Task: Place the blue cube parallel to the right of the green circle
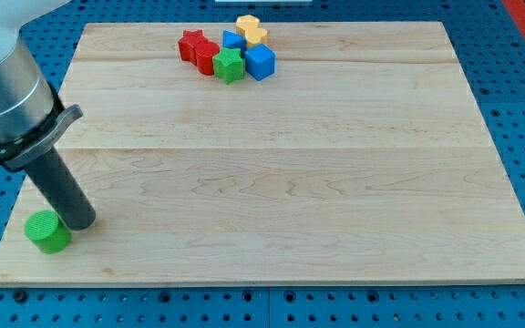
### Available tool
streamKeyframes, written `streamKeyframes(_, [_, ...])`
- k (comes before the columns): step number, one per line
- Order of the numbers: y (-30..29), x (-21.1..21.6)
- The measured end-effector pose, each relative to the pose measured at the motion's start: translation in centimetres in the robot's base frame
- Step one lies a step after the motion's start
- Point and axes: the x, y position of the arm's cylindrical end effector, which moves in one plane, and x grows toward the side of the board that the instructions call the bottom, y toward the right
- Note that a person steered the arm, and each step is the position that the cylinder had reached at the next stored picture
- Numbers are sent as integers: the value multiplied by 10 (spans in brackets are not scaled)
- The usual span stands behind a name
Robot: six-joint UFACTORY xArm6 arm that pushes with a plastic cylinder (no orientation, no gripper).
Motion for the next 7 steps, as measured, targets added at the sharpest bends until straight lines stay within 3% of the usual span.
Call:
streamKeyframes(2, [116, -135])
streamKeyframes(3, [221, -161])
streamKeyframes(4, [289, -222])
streamKeyframes(5, [299, -284])
streamKeyframes(6, [238, -292])
streamKeyframes(7, [221, -263])
